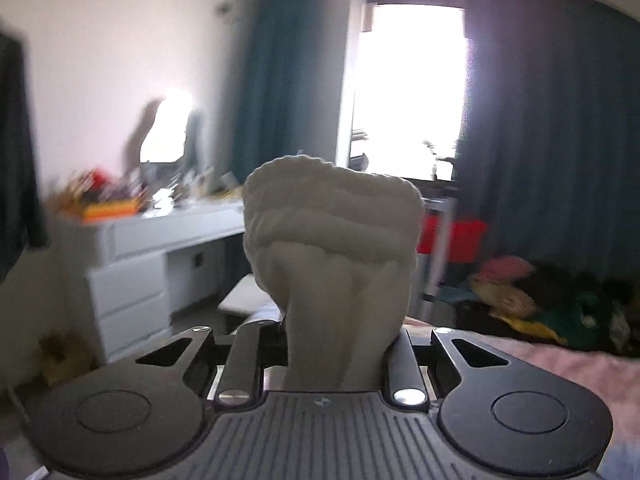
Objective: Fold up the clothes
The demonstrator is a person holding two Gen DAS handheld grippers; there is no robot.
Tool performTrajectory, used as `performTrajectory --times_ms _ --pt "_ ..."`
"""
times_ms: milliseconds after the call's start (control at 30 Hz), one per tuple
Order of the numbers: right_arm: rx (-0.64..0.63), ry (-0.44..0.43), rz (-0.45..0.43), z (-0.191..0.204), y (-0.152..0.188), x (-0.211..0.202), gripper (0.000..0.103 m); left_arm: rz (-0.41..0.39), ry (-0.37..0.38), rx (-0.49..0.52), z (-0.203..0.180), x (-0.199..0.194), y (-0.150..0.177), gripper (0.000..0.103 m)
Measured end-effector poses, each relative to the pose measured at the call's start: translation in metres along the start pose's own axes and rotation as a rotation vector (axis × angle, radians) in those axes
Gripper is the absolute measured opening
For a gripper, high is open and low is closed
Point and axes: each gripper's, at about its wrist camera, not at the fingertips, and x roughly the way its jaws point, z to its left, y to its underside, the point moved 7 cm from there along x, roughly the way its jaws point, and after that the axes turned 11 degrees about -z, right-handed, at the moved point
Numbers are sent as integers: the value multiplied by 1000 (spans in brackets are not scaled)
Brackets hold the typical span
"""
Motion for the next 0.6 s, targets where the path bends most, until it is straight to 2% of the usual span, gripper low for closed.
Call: performTrajectory --times_ms 167,233,333,367,433,500,533,567,600 --pt "229 24 -49 -47 -18 -16 79 -42 158 136 -125 -31 54 22" --pt "282 47 -72 -65 -23 -22 79 9 229 183 -167 -40 91 22" --pt "353 75 -106 -90 -29 -30 81 188 317 257 -212 -38 154 22" --pt "361 73 -114 -93 -30 -30 81 219 329 290 -219 -38 170 22" --pt "376 70 -130 -99 -31 -30 81 200 352 352 -222 -41 182 25" --pt "410 30 -138 -100 -32 -28 81 188 386 400 -226 -45 188 34" --pt "436 -7 -138 -97 -31 -27 81 207 417 416 -227 -47 187 45" --pt "461 -44 -138 -94 -31 -26 81 228 450 430 -225 -49 186 62" --pt "482 -79 -138 -91 -31 -25 81 247 481 443 -223 -52 185 69"
